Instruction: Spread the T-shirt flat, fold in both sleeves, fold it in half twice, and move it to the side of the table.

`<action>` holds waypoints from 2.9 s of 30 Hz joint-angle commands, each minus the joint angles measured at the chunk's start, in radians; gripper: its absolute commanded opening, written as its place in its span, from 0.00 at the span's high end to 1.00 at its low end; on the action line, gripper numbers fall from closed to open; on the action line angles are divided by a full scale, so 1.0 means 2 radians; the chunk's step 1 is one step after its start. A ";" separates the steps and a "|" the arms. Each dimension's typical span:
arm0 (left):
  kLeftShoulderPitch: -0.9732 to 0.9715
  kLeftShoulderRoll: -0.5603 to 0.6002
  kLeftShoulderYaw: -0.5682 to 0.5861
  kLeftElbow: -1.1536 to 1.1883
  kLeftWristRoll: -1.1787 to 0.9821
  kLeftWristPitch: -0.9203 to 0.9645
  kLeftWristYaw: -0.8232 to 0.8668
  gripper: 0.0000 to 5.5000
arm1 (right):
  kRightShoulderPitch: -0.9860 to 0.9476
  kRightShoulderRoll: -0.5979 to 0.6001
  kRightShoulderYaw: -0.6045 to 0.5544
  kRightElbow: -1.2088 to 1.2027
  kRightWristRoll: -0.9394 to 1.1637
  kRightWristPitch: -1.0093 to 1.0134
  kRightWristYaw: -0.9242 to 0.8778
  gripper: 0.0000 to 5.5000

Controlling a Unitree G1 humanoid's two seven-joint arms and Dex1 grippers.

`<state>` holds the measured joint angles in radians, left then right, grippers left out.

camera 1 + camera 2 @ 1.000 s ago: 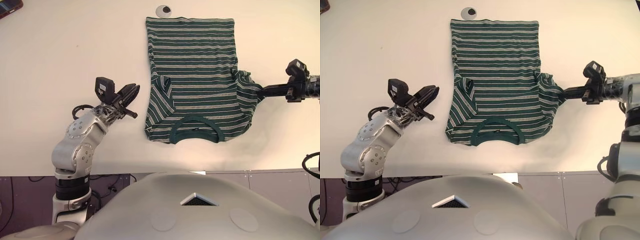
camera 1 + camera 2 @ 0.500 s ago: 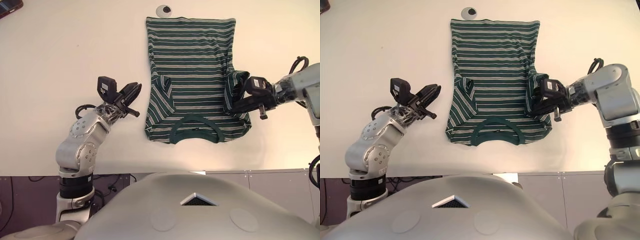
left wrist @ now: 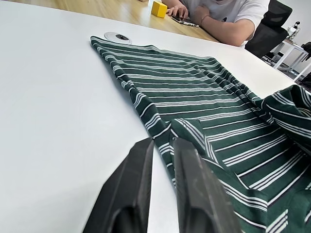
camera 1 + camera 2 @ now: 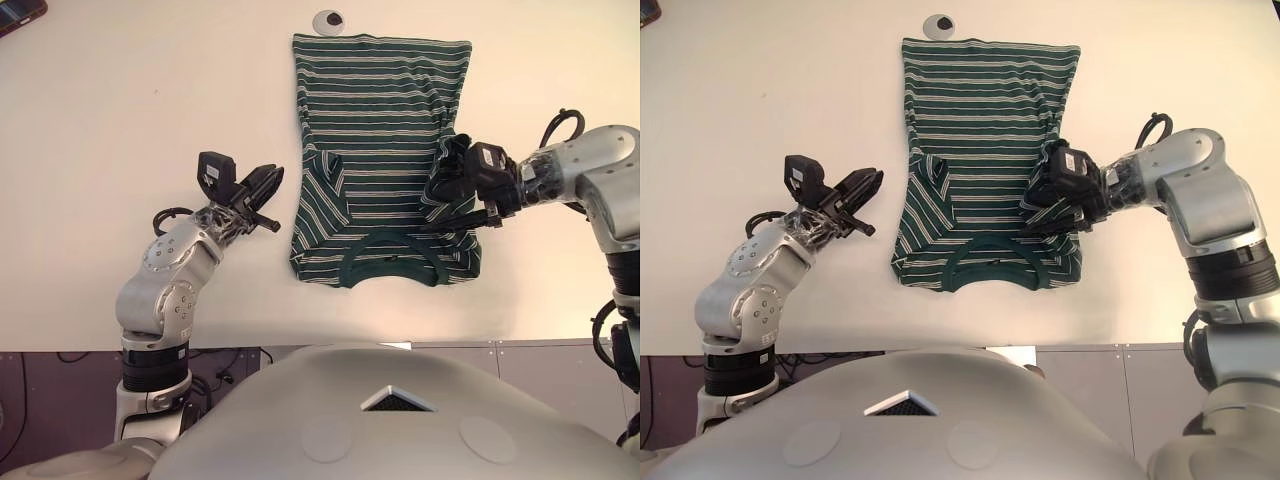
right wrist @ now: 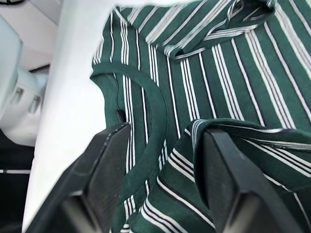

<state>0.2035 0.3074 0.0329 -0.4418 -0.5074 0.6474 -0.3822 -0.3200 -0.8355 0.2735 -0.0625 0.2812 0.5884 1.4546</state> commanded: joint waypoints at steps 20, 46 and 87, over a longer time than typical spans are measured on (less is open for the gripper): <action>-0.001 0.013 0.004 -0.002 0.005 0.002 -0.006 0.88 | -0.073 -0.054 -0.025 0.019 0.012 -0.056 0.028 0.38; 0.005 0.257 -0.178 0.037 0.326 -0.250 -0.166 0.60 | 0.081 -0.090 -0.014 0.161 -0.040 -0.500 0.070 0.46; 0.023 0.257 -0.177 -0.063 0.202 -0.125 -0.302 0.99 | 0.125 -0.101 0.045 0.017 0.026 -0.174 0.078 1.00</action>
<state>0.2410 0.8269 -0.3624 -0.5255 -0.0427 0.3378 -0.9890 -0.0160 -1.0313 0.3657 -0.0418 0.2895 0.1843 1.5873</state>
